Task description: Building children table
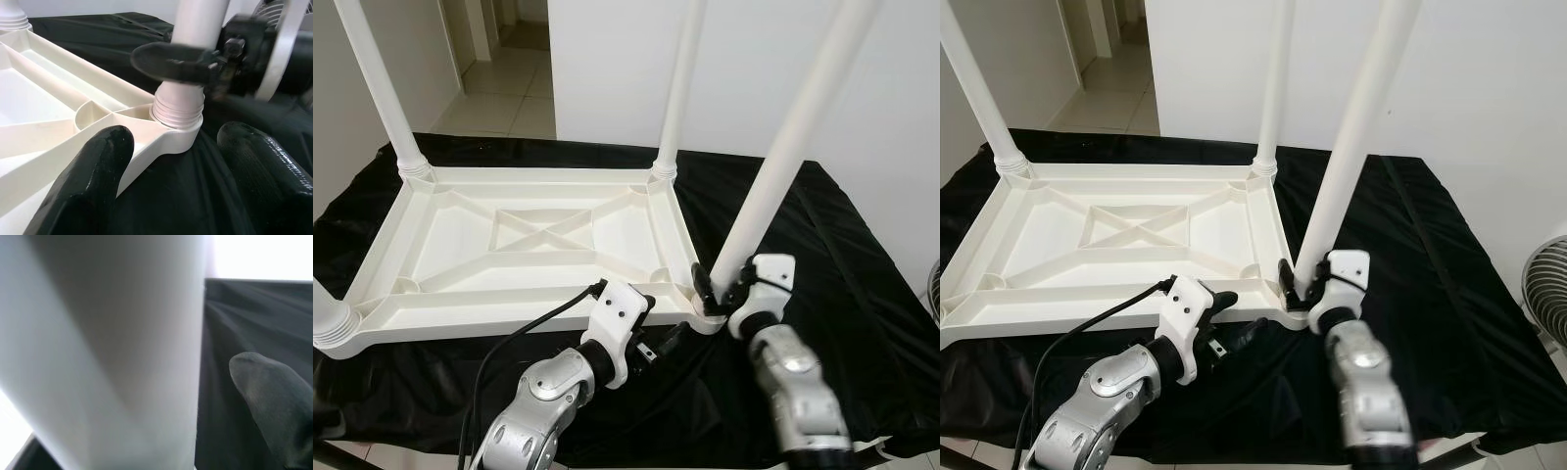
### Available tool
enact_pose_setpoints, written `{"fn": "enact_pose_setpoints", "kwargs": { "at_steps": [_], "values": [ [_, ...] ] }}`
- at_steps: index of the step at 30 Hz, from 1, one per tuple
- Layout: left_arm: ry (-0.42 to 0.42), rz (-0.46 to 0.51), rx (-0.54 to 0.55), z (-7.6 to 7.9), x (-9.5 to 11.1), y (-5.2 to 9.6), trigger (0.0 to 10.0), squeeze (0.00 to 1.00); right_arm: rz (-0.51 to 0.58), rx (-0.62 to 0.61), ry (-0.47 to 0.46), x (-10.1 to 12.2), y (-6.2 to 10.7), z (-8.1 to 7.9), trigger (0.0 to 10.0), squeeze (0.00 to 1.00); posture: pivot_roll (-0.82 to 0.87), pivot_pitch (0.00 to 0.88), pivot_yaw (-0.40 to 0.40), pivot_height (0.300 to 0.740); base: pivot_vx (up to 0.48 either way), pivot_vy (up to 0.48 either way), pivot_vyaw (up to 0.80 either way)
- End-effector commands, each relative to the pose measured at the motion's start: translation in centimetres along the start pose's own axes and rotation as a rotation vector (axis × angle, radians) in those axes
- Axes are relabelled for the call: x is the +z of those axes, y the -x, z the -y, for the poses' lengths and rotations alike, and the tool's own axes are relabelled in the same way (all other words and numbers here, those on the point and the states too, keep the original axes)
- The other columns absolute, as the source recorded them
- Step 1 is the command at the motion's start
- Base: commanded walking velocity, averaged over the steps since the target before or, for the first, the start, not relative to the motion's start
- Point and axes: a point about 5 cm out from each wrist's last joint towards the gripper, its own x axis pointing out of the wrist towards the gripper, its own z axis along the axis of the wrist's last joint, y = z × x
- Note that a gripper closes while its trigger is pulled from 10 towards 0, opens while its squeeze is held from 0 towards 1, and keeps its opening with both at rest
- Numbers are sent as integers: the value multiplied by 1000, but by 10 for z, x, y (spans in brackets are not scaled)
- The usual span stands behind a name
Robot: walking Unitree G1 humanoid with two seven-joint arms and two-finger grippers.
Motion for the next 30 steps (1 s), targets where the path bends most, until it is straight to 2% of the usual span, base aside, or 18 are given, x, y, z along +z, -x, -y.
{"fn": "enact_pose_setpoints", "kwargs": {
  "at_steps": [1, 2, 3, 4, 5, 7, 12, 16, 22, 27, 28, 29, 30],
  "values": [
    [5, -12, 32, -3, -2, -1, 10000, 0, 2, 43, -34, 0, 1, 3, 10000, 1000, 7, 54, -52, 740, 0, 0, 0],
    [4, -12, 32, -3, -1, -1, 10000, 0, -8, 73, -20, 0, 1, 6, 10000, 1000, 7, 55, -51, 740, 0, 0, 0],
    [4, -12, 33, -4, -1, -1, 10000, 0, -23, 164, 2, -1, 3, 6, 10000, 435, 6, 56, -48, 740, 0, 0, 0],
    [4, -12, 33, -4, -1, -1, 10000, 0, -23, 164, 2, -1, 3, 6, 10000, 435, 6, 56, -48, 740, 0, 0, 0],
    [2, -15, 35, -4, -2, 0, 10000, 0, -39, 259, 2, -1, 6, 7, 10000, 0, 6, 55, -45, 740, 0, 0, 0],
    [1, -17, 38, -5, -2, 0, 10000, 0, -52, 371, 3, -1, 9, 11, 10000, 0, 6, 55, -41, 740, 0, 0, 0],
    [-1, -16, 39, -6, -1, -1, 10000, 0, -57, 418, 28, 0, 6, 18, 10000, 0, 1, 54, -36, 740, 0, 0, 0],
    [-6, -15, 30, -6, -1, -3, 10000, 0, -81, 477, 68, -4, -6, 24, 10000, 0, -1, 49, -30, 740, 0, 0, 0],
    [-12, -13, 27, -7, 1, -4, 10000, 0, -121, 502, 89, -17, -20, 20, 10000, 0, 9, 44, -31, 740, 0, 0, 0],
    [-14, -11, 28, -8, 1, -4, 10000, 0, -133, 521, 81, -23, -23, 16, 10000, 0, 11, 42, -30, 740, 0, 0, 0],
    [-14, -8, 30, -7, 2, -4, 10000, 0, -139, 549, 69, -27, -24, 13, 3569, 0, 13, 41, -31, 740, 0, 0, 0],
    [-14, -8, 30, -7, 2, -4, 10000, 0, -139, 549, 69, -27, -24, 13, 3569, 0, 13, 41, -31, 740, 0, 0, 0],
    [-14, -8, 30, -8, 2, -4, 10000, 0, -142, 557, 66, -28, -25, 12, 0, 0, 13, 41, -30, 740, 0, 0, 0]
  ]
}}
